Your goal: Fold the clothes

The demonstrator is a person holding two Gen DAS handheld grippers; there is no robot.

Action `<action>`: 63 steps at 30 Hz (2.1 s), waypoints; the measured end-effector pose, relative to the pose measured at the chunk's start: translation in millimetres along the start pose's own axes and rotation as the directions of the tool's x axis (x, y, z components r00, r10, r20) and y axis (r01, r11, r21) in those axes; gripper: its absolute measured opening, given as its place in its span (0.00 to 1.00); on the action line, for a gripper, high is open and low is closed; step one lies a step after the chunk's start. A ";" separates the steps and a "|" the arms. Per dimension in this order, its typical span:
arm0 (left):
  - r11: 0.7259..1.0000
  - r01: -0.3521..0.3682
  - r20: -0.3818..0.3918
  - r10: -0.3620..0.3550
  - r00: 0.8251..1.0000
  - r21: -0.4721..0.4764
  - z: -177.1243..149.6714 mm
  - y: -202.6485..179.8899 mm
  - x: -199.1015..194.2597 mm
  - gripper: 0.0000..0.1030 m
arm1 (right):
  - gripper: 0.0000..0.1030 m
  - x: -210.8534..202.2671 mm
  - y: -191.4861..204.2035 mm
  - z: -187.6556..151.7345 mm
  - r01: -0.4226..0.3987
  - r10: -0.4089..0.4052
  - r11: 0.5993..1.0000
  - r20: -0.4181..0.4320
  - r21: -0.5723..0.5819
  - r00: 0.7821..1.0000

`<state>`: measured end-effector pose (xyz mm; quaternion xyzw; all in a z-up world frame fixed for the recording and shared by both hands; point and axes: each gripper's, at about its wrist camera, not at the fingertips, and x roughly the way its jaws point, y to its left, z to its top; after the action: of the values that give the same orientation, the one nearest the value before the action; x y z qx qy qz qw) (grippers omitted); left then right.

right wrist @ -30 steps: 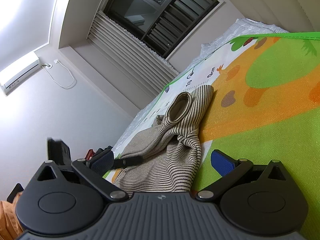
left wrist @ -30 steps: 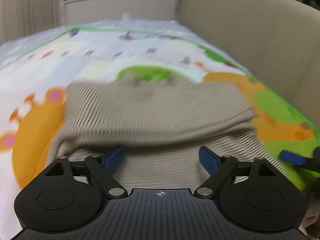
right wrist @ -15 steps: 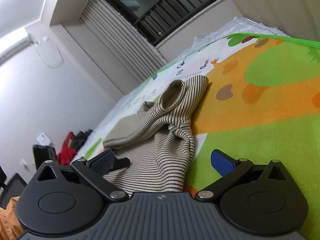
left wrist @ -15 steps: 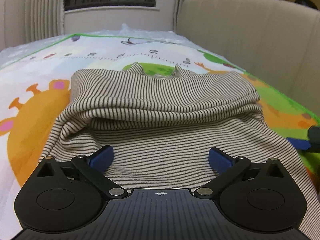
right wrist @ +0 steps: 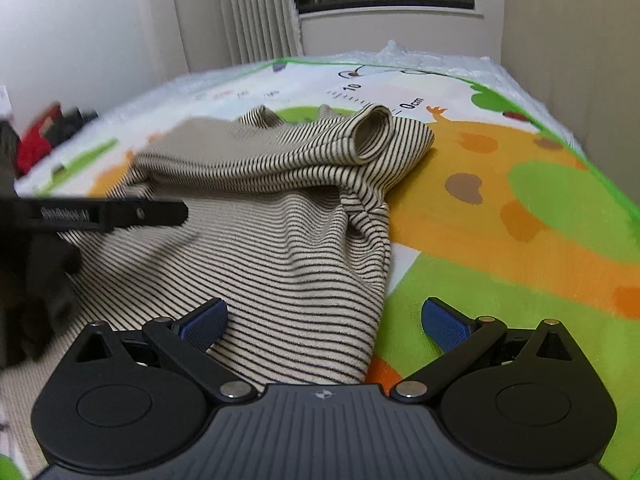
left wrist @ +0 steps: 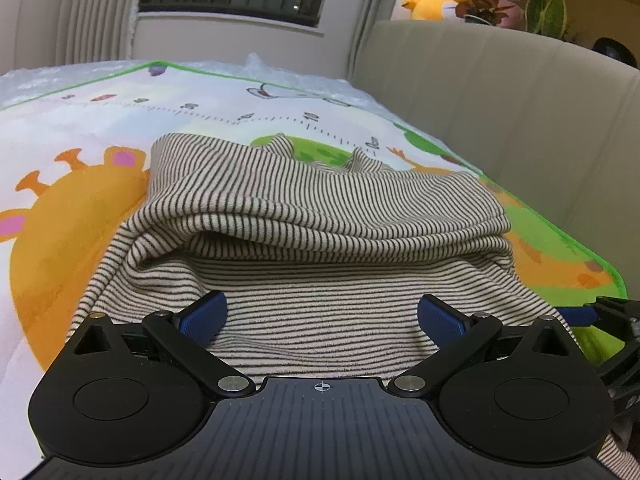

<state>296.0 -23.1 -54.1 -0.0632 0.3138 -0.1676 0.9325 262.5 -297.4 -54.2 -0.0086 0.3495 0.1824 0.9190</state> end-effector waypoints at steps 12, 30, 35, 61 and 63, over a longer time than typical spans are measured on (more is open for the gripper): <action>0.999 0.022 0.008 -0.021 1.000 -0.025 -0.5 3.5 -1.1 1.00 | 1.00 -11.9 12.2 6.7 0.148 -0.149 0.989 -0.019 -0.027 0.989; 0.996 0.064 0.027 -0.062 0.998 -0.069 -0.8 13.1 -3.2 1.00 | 0.42 46.7 -10.2 116.3 0.184 -0.195 0.968 0.052 0.170 0.979; 0.993 0.080 0.034 -0.077 0.996 -0.086 -0.8 16.0 -4.1 1.00 | 0.13 49.0 12.9 135.3 0.155 -0.167 0.981 0.102 0.113 0.981; 0.985 0.119 0.062 -0.112 0.992 -0.127 -2.2 22.7 -6.7 1.00 | 0.33 73.3 -7.1 179.8 0.050 -0.068 0.979 0.085 0.200 0.994; 0.983 0.125 0.068 -0.117 0.991 -0.133 -2.8 23.8 -7.0 1.00 | 0.40 100.5 -0.8 184.7 0.078 -0.089 0.983 0.057 0.168 0.994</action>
<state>295.6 1.7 -57.7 -0.1508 0.2918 -0.1999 0.9231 450.1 -238.5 20.3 0.0589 0.3330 0.1143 0.9341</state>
